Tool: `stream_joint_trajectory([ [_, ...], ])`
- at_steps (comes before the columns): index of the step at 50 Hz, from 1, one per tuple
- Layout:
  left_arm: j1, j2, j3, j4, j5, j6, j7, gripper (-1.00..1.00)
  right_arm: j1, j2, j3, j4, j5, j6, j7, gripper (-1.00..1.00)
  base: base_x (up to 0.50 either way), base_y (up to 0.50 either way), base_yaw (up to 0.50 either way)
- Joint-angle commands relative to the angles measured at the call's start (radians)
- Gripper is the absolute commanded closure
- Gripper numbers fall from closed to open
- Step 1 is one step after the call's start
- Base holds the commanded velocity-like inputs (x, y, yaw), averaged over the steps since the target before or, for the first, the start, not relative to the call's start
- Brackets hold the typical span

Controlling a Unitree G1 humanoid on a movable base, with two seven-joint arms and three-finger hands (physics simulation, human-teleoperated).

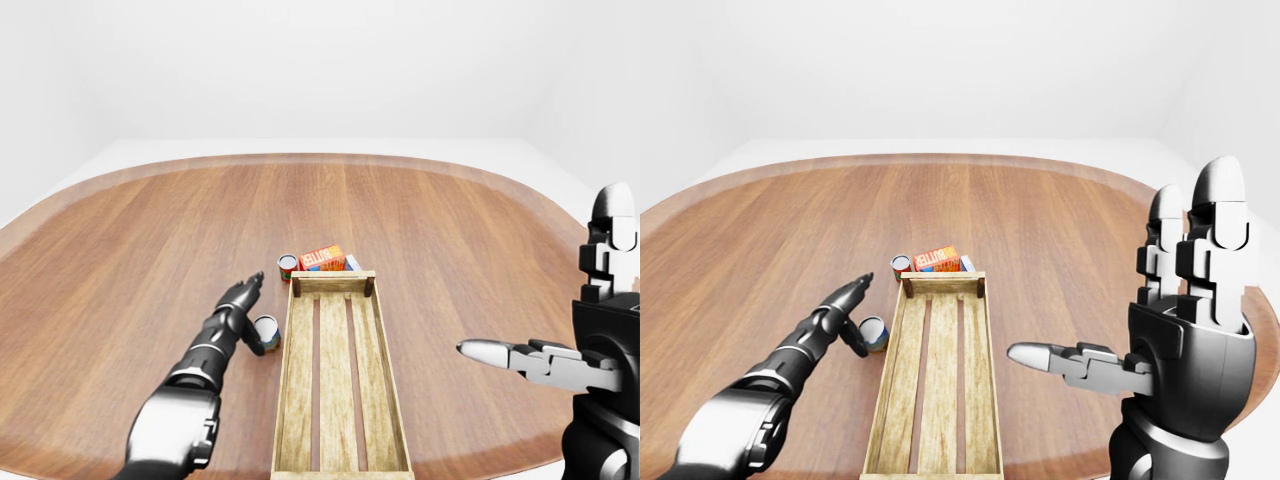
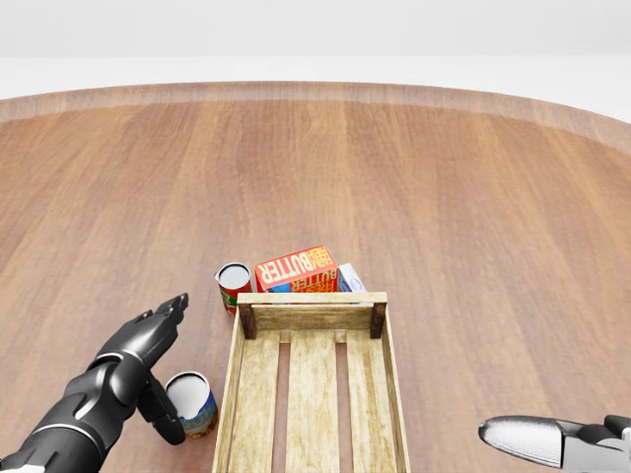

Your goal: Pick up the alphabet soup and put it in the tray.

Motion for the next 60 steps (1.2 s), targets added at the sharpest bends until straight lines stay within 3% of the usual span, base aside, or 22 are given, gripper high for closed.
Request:
stream_joint_trajectory([
  [1, -0.005, -0.017, -0.001, 0.016, 0.003, 0.000, -0.002, -1.00, 0.000, -0.002, -0.012, 0.000, 0.011, 0.000, 0.000, -0.98, 0.00, 0.00, 0.00],
  [47, 0.026, -0.059, 0.008, 0.049, 0.017, 0.000, -0.024, -1.00, -0.010, 0.002, -0.018, 0.000, 0.007, 0.000, -0.005, -0.98, 0.00, 0.00, 0.00],
  [48, 0.027, -0.059, 0.008, 0.049, 0.018, 0.000, -0.024, -0.83, -0.011, 0.002, -0.019, 0.000, 0.007, 0.000, -0.005, -0.98, 0.00, 0.00, 0.00],
  [49, 0.028, -0.059, 0.010, 0.050, 0.016, 0.000, -0.037, -0.45, -0.012, 0.002, -0.025, 0.000, 0.010, 0.000, -0.006, -0.98, 0.00, 0.00, 0.00],
  [50, 0.029, -0.060, 0.013, 0.049, 0.011, 0.000, -0.046, 0.06, -0.012, 0.003, -0.030, 0.000, 0.014, 0.000, -0.007, -0.98, 0.00, 0.00, 0.00],
  [51, 0.028, -0.060, 0.012, 0.048, 0.010, 0.000, -0.047, 0.32, -0.012, 0.002, -0.031, 0.000, 0.015, 0.000, -0.007, -0.98, 0.00, 0.00, 0.00],
  [52, 0.028, -0.059, 0.013, 0.046, 0.007, 0.000, -0.052, 0.87, -0.013, 0.002, -0.030, 0.000, 0.016, 0.000, -0.008, -0.98, 0.00, 0.00, 0.00],
  [53, 0.028, -0.059, 0.012, 0.046, 0.006, 0.000, -0.055, 1.00, -0.013, 0.001, -0.030, 0.000, 0.017, 0.000, -0.009, -0.99, 0.00, 0.00, 0.00],
  [60, 0.034, -0.057, 0.011, 0.045, -0.004, 0.000, -0.063, 1.00, -0.006, -0.007, -0.043, 0.000, 0.041, 0.000, -0.022, -0.98, 0.00, 0.00, 0.00],
])
